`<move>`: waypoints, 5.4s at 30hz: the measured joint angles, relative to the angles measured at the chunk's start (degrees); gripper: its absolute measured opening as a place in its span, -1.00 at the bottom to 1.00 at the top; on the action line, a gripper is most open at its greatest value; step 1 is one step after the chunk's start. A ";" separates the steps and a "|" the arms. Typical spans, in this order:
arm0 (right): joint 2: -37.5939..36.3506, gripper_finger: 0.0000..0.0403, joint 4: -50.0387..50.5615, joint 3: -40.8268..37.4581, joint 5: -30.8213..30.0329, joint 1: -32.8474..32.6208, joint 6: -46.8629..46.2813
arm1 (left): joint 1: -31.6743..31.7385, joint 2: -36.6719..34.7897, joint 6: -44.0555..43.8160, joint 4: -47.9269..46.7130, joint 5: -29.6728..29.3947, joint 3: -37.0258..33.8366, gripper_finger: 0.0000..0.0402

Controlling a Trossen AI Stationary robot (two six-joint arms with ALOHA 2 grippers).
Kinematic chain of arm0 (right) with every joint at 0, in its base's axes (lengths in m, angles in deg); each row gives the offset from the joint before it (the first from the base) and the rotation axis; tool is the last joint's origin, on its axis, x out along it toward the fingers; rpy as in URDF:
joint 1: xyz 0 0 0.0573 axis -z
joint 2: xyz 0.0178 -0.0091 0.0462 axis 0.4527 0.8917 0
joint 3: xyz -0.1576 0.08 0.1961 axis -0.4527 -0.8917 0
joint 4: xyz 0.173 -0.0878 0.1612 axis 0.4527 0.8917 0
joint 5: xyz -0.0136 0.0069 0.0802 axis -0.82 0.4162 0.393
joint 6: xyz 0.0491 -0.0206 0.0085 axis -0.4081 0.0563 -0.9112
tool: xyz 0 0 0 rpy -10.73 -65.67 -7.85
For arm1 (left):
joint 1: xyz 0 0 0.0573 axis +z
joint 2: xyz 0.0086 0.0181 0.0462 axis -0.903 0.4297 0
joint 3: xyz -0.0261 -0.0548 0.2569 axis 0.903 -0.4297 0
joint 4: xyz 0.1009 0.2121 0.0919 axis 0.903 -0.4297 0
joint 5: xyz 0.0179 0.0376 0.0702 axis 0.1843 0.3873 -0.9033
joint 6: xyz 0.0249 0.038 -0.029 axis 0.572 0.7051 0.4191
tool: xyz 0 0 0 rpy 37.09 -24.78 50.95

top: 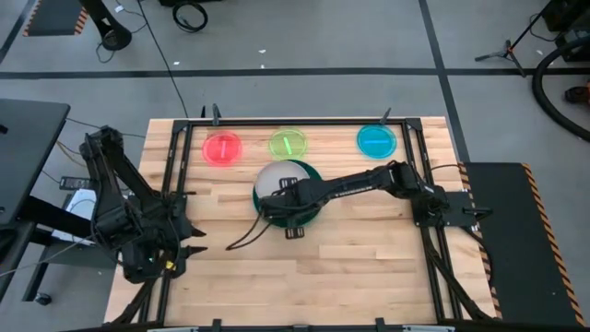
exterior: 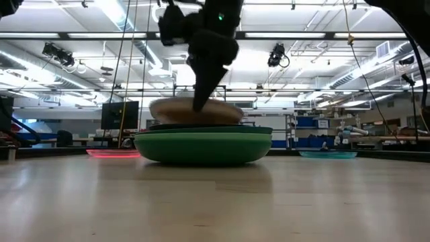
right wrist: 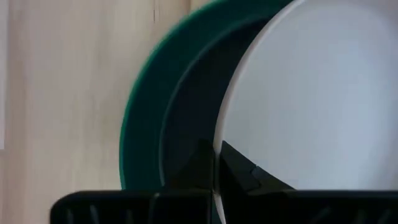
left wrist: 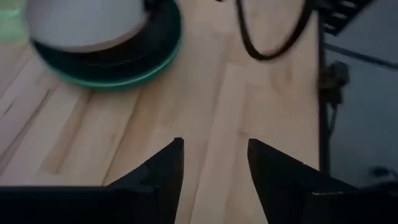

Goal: Stack plastic plates
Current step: Stack the gray plate on the black plate, then stack the transparent pink plate on the transparent green plate, then stack the transparent blue plate on the transparent pink plate

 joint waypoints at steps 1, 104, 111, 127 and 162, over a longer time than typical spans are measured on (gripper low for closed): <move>0.01 -0.93 0.51 -0.45 0.40 0.18 0.03 | 0.82 -0.02 -1.14 -0.52 0.14 -0.21 -0.09; -28.55 0.00 -8.19 6.48 -23.72 -5.83 3.45 | 80.60 18.05 97.48 48.68 21.85 -18.74 -0.98; -28.55 0.00 -8.39 6.48 -24.35 -4.86 3.16 | 85.38 20.93 137.22 51.54 36.54 -18.76 -0.98; -28.39 0.00 -15.13 6.24 -15.18 5.84 2.91 | 97.15 33.89 146.70 51.61 52.58 0.28 -0.99; -29.42 0.29 6.08 -39.51 0.40 37.54 -36.06 | 94.44 40.10 131.39 45.58 45.08 4.41 -0.41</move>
